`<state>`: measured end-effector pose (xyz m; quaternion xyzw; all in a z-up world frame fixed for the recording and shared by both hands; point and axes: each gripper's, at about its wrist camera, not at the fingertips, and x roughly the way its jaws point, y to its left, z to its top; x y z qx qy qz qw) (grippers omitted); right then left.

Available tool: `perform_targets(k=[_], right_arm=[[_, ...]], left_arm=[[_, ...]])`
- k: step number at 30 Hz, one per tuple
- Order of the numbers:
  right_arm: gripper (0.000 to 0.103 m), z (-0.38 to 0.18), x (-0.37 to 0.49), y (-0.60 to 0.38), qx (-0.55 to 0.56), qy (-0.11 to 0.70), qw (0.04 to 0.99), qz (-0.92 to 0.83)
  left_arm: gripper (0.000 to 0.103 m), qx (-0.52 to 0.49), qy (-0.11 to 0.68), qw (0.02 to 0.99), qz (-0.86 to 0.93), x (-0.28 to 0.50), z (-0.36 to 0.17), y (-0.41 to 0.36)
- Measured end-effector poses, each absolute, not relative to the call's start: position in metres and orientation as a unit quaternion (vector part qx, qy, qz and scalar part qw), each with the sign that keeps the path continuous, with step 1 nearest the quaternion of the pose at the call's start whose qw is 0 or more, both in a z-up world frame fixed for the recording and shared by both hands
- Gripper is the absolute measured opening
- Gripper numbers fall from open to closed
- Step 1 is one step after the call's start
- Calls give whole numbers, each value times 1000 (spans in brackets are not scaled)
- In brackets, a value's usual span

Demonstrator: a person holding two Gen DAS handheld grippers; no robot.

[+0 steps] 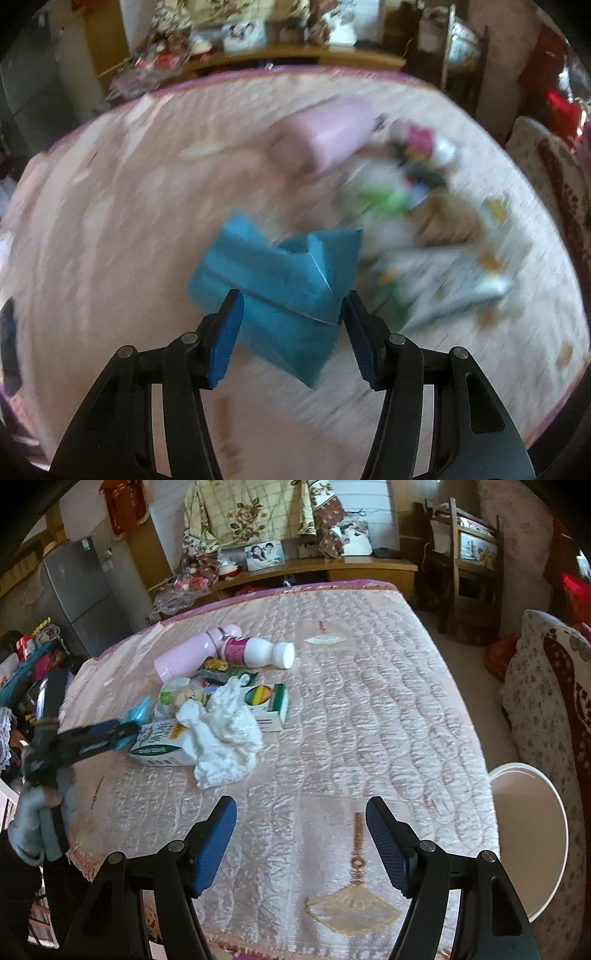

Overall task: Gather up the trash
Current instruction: 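Grasp the blue wrapper with the left gripper while the right grasps the crumpled tissues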

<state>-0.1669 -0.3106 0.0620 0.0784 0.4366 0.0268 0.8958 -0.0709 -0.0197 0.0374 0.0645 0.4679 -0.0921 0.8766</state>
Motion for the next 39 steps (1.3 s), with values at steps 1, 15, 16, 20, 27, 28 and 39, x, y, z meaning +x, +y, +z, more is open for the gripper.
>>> perform_targets(k=[1, 15, 16, 20, 27, 28, 39], right_arm=[[70, 61, -164, -307, 76, 438, 895, 30], [78, 55, -142, -270, 62, 448, 888, 78], [78, 54, -140, -267, 59, 449, 888, 82], [78, 48, -126, -264, 63, 453, 885, 85], [78, 36, -97, -269, 69, 454, 885, 70], [78, 36, -93, -268, 67, 454, 886, 71], [42, 4, -62, -258, 53, 469, 876, 96]], left_arm=[[54, 63, 473, 875, -88, -75, 35, -10], [55, -55, 461, 878, -115, -121, 62, 61], [57, -63, 459, 879, -114, -119, 63, 61], [57, -94, 452, 882, -94, -100, 61, 57], [57, -136, 458, 877, -46, -68, 43, 54], [57, -138, 460, 877, -39, -64, 40, 52], [59, -131, 466, 875, -1, -37, 19, 43]])
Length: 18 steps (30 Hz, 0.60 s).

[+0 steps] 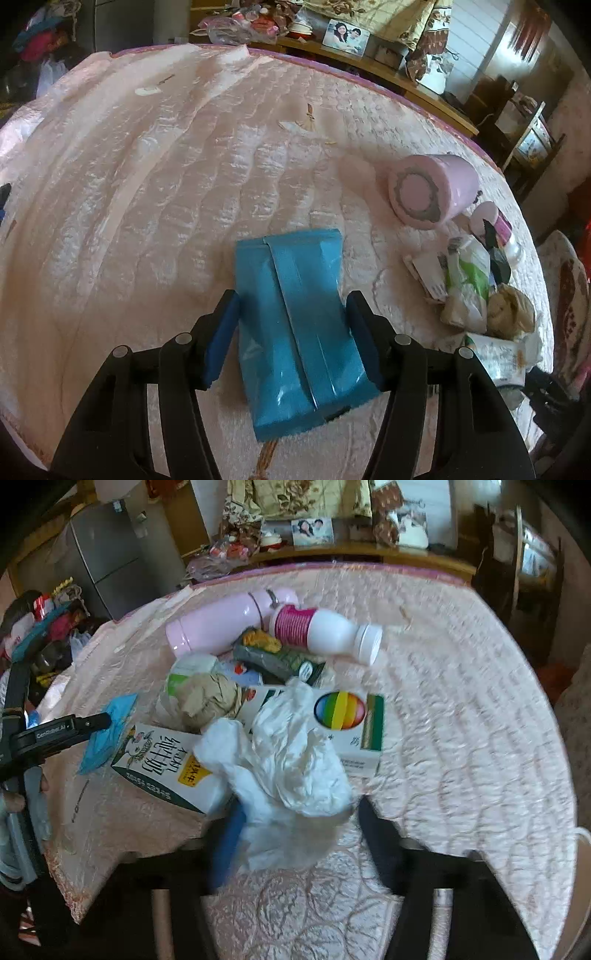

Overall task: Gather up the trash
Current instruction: 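Grasp the blue wrapper with the left gripper while the right grasps the crumpled tissues, then carry the blue wrapper and tissues over the white bucket and release both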

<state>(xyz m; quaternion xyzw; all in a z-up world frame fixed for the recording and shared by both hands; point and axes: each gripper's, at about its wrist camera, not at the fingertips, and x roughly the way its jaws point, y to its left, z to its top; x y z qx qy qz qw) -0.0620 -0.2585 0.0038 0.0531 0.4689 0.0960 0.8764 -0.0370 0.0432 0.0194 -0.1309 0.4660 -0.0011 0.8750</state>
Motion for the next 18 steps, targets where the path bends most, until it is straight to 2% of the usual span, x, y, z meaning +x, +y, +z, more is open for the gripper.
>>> perform_targets(k=[5, 6, 7, 9, 18], right_arm=[[26, 9, -71, -267, 65, 457, 881, 100], [25, 13, -75, -268, 67, 453, 883, 102], [25, 18, -81, -270, 69, 448, 885, 104], [25, 25, -90, -273, 70, 441, 889, 105], [25, 58, -134, -286, 80, 410, 902, 108]], left_arm=[[57, -129, 460, 879, -15, -35, 15, 41], [47, -124, 459, 880, -21, -36, 15, 39], [45, -115, 458, 881, -27, -38, 16, 36], [33, -100, 457, 883, -39, -44, 20, 30], [30, -83, 429, 893, -108, -85, 61, 2]])
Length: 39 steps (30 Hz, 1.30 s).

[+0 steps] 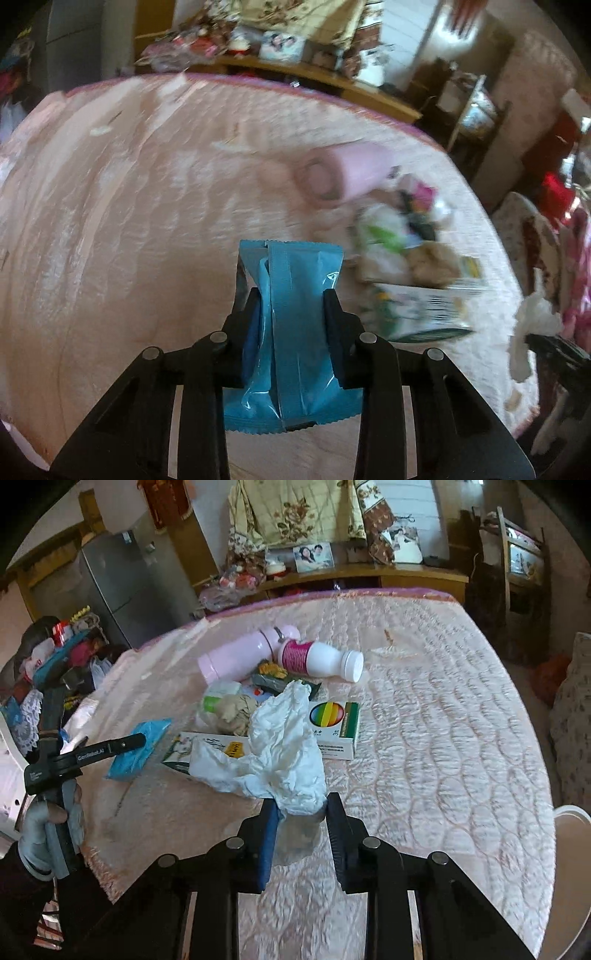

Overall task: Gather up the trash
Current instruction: 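Carry the blue wrapper and tissues over the white bucket and release both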

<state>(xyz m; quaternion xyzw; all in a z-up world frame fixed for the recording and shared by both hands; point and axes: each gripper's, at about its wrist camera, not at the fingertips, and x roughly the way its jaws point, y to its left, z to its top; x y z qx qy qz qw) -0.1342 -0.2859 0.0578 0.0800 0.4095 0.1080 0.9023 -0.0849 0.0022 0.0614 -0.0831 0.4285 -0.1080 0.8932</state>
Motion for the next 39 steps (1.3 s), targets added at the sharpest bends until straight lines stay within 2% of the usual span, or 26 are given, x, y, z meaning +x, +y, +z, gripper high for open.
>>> perform_targets(k=[11, 23, 39], right_arm=[[25, 84, -168, -316, 89, 384, 916, 74], [25, 93, -205, -376, 99, 372, 923, 5], [25, 77, -256, -473, 144, 370, 913, -90]], left_arm=[[30, -44, 404, 893, -196, -117, 99, -86], [30, -3, 405, 869, -284, -135, 104, -198], [30, 37, 413, 834, -365, -159, 98, -322]])
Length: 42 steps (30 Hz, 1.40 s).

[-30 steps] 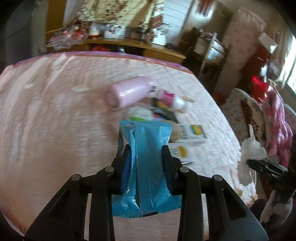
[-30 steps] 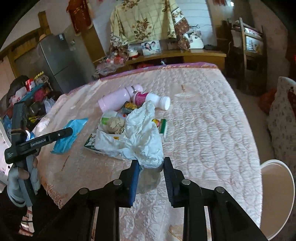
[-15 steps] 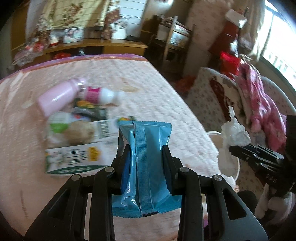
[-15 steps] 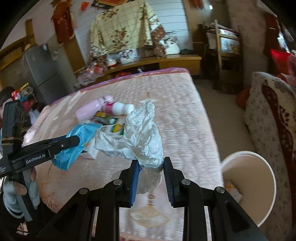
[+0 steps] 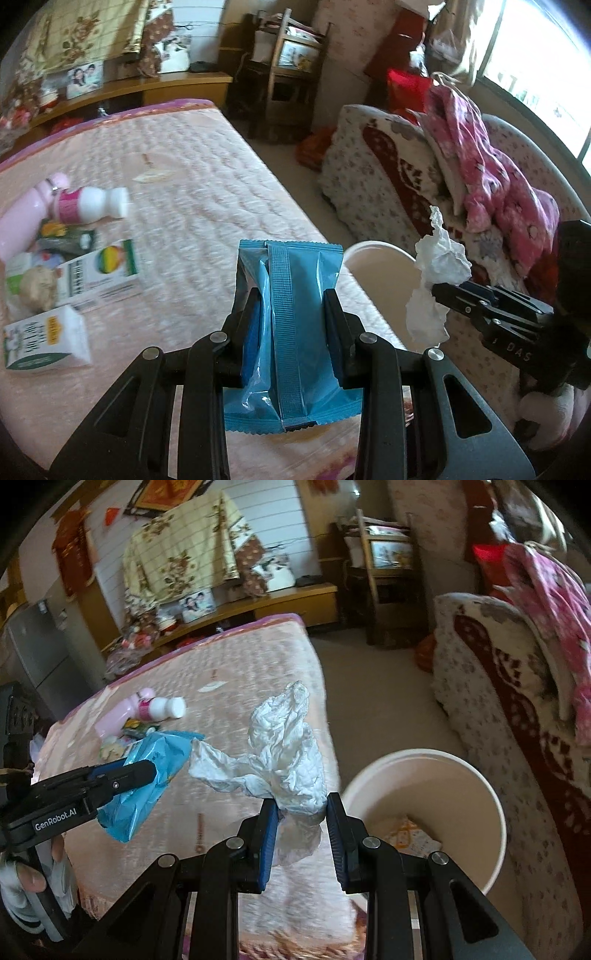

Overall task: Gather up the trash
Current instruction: 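Carry the blue wrapper and tissues over the white bucket and release both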

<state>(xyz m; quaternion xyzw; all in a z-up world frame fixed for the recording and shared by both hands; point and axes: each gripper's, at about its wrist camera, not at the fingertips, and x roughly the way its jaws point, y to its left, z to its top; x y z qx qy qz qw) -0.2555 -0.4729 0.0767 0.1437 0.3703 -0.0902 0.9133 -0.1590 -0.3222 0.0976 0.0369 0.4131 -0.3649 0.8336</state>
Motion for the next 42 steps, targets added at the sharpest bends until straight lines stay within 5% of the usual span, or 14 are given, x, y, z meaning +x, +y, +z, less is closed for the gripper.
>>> perform_targets(k=[26, 30, 42], right_arm=[[25, 28, -295, -562, 188, 401, 875, -196], [49, 24, -296, -567, 193, 400, 871, -210], [49, 23, -293, -558, 198, 404, 871, -196]], left_arm=[[39, 46, 447, 776, -443, -182, 60, -443], [50, 46, 449, 772, -447, -182, 57, -447], [53, 41, 450, 775, -442, -180, 58, -438]])
